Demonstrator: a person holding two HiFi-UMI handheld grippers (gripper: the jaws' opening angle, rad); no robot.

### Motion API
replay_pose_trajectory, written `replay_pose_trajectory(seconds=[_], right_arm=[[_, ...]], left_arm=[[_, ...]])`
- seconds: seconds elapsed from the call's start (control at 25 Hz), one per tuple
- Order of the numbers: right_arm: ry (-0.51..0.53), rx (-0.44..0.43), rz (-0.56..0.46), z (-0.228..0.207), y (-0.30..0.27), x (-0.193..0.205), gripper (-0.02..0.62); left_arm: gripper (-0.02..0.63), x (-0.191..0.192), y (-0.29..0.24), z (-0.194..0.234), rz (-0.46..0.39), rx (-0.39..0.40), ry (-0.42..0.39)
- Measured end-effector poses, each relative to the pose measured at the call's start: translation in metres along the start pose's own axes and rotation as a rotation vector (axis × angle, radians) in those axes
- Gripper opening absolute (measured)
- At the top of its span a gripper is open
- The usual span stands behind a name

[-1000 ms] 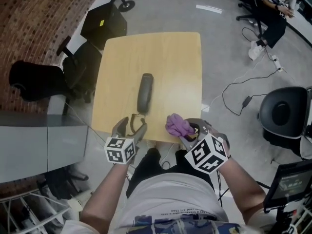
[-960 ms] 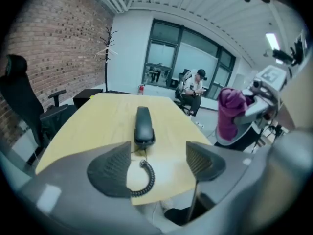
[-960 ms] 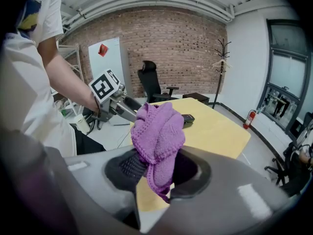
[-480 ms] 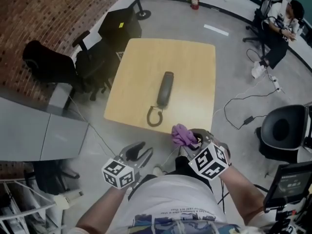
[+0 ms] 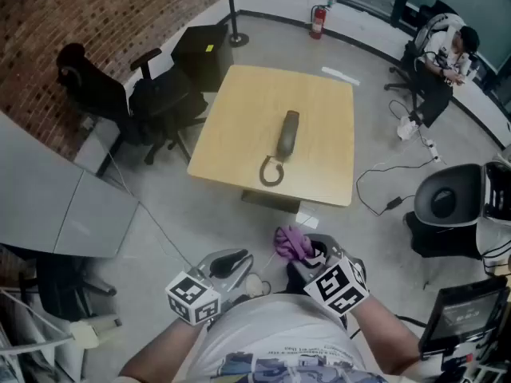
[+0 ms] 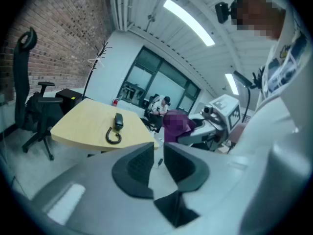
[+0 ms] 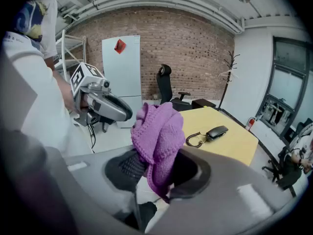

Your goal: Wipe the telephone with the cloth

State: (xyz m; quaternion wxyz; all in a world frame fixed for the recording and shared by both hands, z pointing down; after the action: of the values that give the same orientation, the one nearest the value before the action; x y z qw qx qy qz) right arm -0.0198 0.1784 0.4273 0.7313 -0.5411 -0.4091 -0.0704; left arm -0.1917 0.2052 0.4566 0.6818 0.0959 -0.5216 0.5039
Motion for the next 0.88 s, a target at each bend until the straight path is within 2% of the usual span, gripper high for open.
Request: replay_pose_trajectory(seconds=[0.16,0.36,0.76,0.88], right_arm=[[0.0,0.025,-0.017,0.027,0.018,0.001,0.121],[0.021,0.053,-0.043,0.044,0.04,0.008,0.121],[0.022,0.063,-0.081,0.083,0.12,0.084,0.12],[0.025,0.065,-0.094,0.093,0.14,0.102,0.12]], left_arm=[[0.06,-0.001,0.012,-0.016,-0.007,0.039,-0.049],[0.057,0.0,0.021,-0.029,-0.044,0.032,-0.051],[0.057,0.017,0.009,-0.122,-0.106,0.03,-0.081],[0.057,0.027,0.004,-0.153,-0.094,0.048,-0.099]])
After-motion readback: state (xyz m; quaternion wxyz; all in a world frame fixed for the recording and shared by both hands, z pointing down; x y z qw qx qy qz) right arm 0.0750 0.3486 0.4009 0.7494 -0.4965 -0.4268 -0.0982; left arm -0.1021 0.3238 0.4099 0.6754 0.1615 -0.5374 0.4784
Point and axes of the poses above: the fingertips, and each gripper's own axes: y backward along the fingers, z to its left, x out of its underside, the point moved 6 cm from there along y, backward along the fingers, and after that the axes turned 4 degrees about z, right-handed, at the moved point
